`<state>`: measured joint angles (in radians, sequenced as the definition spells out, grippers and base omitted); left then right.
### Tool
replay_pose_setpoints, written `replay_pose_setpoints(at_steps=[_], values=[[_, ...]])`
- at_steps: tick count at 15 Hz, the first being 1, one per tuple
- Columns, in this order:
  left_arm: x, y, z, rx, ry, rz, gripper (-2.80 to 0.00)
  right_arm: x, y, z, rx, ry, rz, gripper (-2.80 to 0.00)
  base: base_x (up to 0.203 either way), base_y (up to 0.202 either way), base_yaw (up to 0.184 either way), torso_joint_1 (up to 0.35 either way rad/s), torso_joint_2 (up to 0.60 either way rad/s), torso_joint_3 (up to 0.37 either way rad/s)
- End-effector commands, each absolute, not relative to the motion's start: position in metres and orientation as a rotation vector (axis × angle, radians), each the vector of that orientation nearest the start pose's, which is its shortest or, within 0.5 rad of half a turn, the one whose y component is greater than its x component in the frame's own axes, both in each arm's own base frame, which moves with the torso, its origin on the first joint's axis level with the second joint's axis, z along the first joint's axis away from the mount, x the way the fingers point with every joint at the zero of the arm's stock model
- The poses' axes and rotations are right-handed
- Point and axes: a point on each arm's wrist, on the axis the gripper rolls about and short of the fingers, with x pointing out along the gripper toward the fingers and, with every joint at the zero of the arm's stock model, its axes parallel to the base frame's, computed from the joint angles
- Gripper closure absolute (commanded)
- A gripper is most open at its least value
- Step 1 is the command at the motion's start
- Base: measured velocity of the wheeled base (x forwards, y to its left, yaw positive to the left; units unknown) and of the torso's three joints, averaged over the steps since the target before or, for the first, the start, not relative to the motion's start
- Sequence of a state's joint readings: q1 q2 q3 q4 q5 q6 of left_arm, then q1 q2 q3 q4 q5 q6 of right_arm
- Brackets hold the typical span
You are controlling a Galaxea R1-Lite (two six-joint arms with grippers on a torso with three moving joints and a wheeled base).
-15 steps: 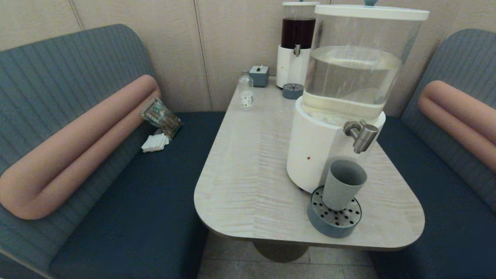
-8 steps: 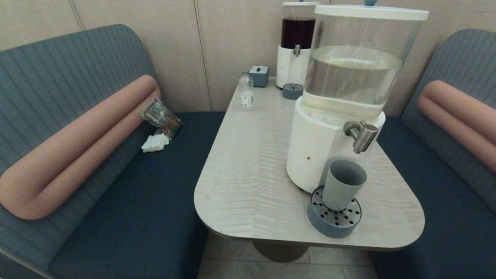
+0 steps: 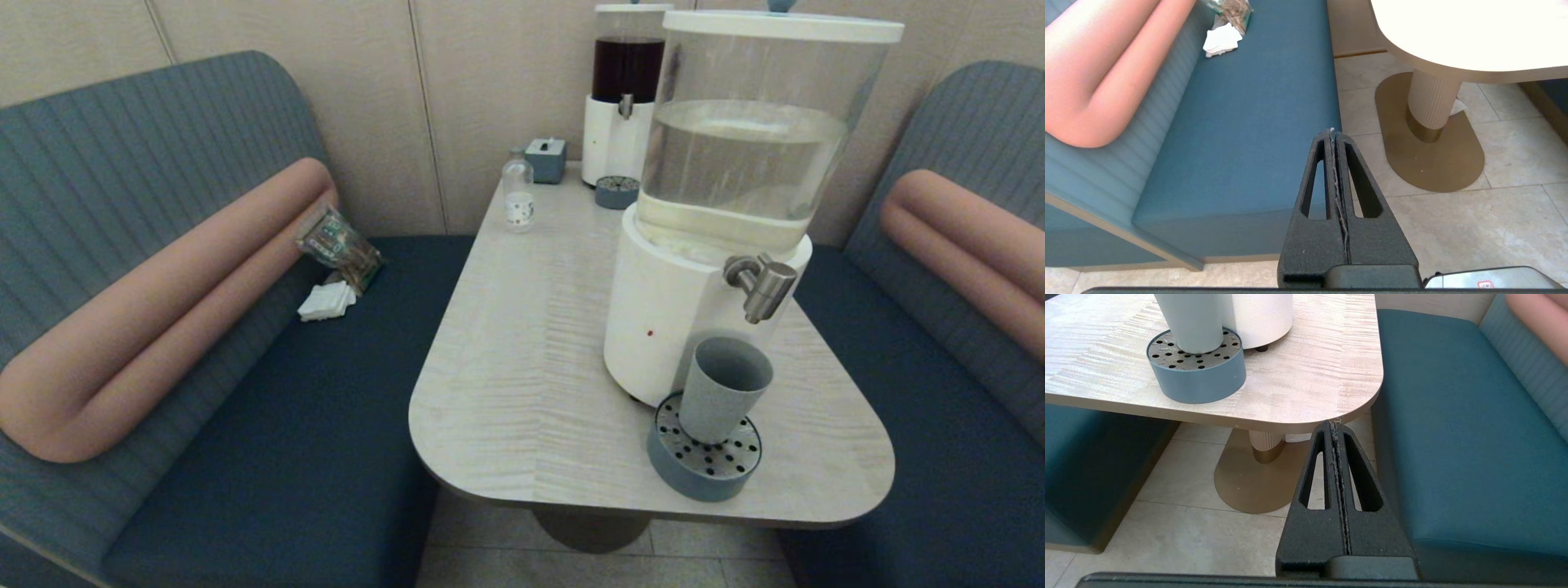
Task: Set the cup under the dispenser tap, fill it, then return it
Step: Place the cup next to the water dispenser
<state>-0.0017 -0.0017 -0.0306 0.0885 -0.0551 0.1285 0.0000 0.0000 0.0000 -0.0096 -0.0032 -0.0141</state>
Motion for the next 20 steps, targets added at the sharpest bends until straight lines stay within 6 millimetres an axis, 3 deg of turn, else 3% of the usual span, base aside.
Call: replay_pose_setpoints(at_steps=[1,3,4,6,8,10,12,14,16,17,20], values=[[-0.025,-0.001,0.075,0.125,0.056,-0.058,0.0,-0.023,0.0,0.077,-0.01,-0.01,-0.003,0.0,0.0,0.0,0.0,0.0,0.0,0.0],[-0.026,-0.001,0.08,0.121,0.028,-0.048,0.0,-0.023,0.0,0.077,0.002,-0.009,-0.003,0.0,0.0,0.0,0.0,0.0,0.0,0.0],[-0.03,-0.001,0.094,0.116,-0.025,-0.053,0.0,-0.023,0.0,0.077,0.001,-0.01,-0.002,0.0,0.0,0.0,0.0,0.0,0.0,0.0],[-0.036,-0.002,0.132,0.095,-0.096,-0.085,0.0,-0.023,0.0,0.077,0.002,-0.009,-0.003,0.0,0.0,0.0,0.0,0.0,0.0,0.0],[-0.024,-0.002,0.181,0.024,-0.11,-0.118,0.0,-0.023,0.0,0.077,0.002,-0.009,-0.003,0.0,0.0,0.0,0.0,0.0,0.0,0.0],[0.009,-0.004,0.223,-0.018,-0.117,-0.18,0.0,-0.023,0.0,0.077,0.002,-0.009,-0.003,0.0,0.0,0.0,0.0,0.0,0.0,0.0],[0.049,-0.008,0.246,-0.031,-0.115,-0.352,0.0,-0.023,0.0,0.077,0.002,-0.009,-0.003,0.0,0.0,0.0,0.0,0.0,0.0,0.0],[0.083,-0.013,0.249,-0.004,-0.099,-0.603,0.0,-0.023,0.0,0.077,0.002,-0.009,-0.003,0.0,0.0,0.0,0.0,0.0,0.0,0.0],[0.113,-0.017,0.238,0.057,-0.075,-0.776,0.0,-0.023,0.0,0.077,0.002,-0.009,-0.003,0.0,0.0,0.0,0.0,0.0,0.0,0.0],[0.129,-0.018,0.233,0.086,-0.074,-0.84,-2.8,-0.023,0.0,0.077,0.002,-0.009,-0.003,0.0,0.0,0.0,0.0,0.0,0.0,0.0],[0.166,-0.021,0.223,0.15,-0.11,-1.04,-2.8,-0.023,0.0,0.077,0.002,-0.009,-0.003,0.0,0.0,0.0,0.0,0.0,0.0,0.0]])
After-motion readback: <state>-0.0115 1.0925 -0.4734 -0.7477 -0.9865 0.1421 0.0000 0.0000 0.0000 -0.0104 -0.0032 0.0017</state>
